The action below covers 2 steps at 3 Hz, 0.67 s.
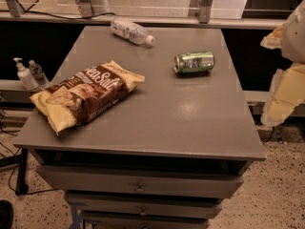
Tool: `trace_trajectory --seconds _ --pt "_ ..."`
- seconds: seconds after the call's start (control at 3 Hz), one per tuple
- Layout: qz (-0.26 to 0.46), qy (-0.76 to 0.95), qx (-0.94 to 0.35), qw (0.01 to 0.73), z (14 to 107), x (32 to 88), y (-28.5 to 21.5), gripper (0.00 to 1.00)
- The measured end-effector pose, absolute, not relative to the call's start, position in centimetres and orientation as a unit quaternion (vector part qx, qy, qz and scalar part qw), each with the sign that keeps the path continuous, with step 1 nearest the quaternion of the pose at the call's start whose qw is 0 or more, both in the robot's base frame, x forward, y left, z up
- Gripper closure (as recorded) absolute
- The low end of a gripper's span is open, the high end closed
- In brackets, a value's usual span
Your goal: Place green can upright
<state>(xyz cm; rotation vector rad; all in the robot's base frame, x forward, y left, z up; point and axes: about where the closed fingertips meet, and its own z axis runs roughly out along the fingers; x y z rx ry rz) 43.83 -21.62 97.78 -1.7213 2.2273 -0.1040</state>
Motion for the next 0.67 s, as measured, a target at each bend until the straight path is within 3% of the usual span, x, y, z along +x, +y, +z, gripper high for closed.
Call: trace_trajectory --seconds 0.67 --pt "-0.013 0.772 -0.608 0.186 97.5 45.9 -20.8 0.00"
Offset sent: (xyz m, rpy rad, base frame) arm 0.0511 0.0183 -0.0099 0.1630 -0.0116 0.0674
